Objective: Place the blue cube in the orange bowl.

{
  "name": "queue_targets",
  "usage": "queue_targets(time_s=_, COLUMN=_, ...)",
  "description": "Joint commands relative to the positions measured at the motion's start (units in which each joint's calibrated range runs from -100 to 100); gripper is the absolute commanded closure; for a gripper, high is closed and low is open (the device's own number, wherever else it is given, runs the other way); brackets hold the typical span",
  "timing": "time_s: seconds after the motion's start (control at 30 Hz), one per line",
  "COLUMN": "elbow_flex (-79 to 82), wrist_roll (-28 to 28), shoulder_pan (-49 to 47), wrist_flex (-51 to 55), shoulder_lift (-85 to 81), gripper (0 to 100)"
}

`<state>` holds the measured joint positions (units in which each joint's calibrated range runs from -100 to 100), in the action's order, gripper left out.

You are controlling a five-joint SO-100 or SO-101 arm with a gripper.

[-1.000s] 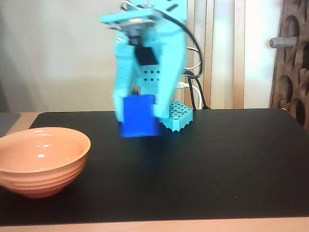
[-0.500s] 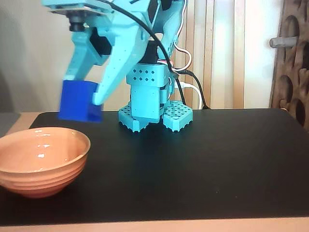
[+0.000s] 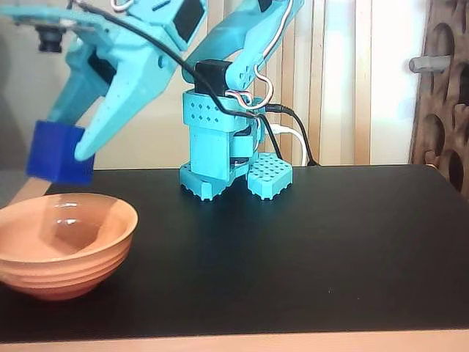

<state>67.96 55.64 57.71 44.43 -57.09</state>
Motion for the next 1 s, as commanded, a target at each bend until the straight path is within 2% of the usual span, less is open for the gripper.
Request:
queue_targets(time_s=0.0, elbow_flex=-1.17, wrist_roll=-0.26, shoulder_pan=1.06, wrist_flex=-5.23, shoulder_lift=5.24, gripper=89)
queue_targets(time_s=0.33, elbow_flex=-2.26, wrist_roll=-0.31, shoulder_pan=-1.04, wrist_flex=-11.07, shoulder_lift=13.17, gripper=89)
queue_targets(time_s=0.97, elbow_flex=-3.62, wrist_roll=-0.21, shoulder_pan=-0.94, wrist_flex=-11.50, shoulder_lift=23.48, gripper=89)
